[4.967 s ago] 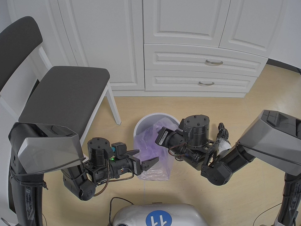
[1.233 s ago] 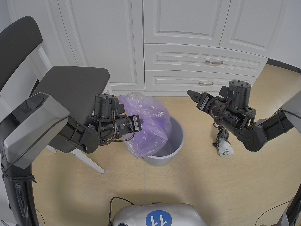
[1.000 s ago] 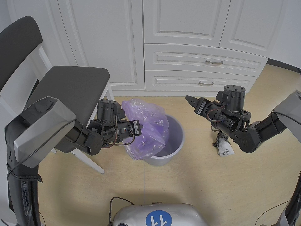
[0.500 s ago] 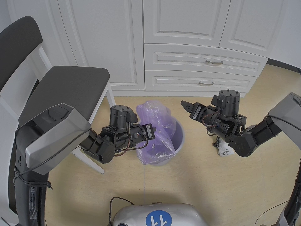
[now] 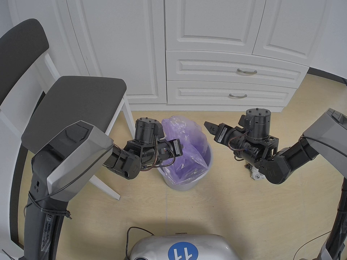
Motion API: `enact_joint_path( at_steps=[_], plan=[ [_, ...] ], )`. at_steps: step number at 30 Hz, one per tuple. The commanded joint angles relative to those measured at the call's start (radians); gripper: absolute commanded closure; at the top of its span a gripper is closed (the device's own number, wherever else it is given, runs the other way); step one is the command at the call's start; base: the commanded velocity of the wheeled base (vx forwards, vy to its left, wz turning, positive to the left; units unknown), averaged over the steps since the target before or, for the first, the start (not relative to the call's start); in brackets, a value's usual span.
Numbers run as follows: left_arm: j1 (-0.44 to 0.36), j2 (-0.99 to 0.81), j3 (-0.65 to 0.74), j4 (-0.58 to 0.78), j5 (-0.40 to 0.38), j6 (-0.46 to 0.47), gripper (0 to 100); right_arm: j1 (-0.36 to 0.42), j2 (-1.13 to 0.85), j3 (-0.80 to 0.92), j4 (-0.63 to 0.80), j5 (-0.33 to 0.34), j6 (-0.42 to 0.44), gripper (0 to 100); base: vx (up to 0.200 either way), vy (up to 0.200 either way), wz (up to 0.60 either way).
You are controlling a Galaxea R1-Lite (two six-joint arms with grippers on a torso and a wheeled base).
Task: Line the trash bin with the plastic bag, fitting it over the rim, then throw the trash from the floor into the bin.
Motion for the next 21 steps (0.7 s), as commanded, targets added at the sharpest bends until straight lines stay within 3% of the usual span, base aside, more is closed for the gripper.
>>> enact_joint_path(
  at_steps=[1,7,8,12,15,21],
  plan=[
    [0.002,0.025,-0.015,0.003,-0.002,-0.001,100,0.007,0.028,-0.004,-0.001,0.000,0.001,0,0.000,0.000,0.00],
    [0.003,0.016,0.005,-0.003,0.003,-0.007,100,0.027,0.044,-0.001,-0.002,0.000,0.009,0,0.000,0.000,0.00],
    [0.005,0.014,0.017,-0.019,0.004,0.004,0,0.030,0.044,0.000,-0.002,0.000,0.009,0,0.000,0.000,0.00],
    [0.017,-0.055,0.141,-0.092,-0.008,0.075,0,0.038,0.044,0.007,-0.002,0.000,0.009,0,0.000,0.000,0.00],
    [0.029,-0.110,0.258,-0.238,-0.085,0.119,0,0.050,0.044,0.010,-0.001,-0.001,0.007,0,0.000,0.000,0.00],
    [0.014,-0.178,0.339,-0.319,-0.132,0.122,0,0.075,0.048,0.028,-0.002,-0.012,0.004,0,0.000,0.000,0.00]
  ],
)
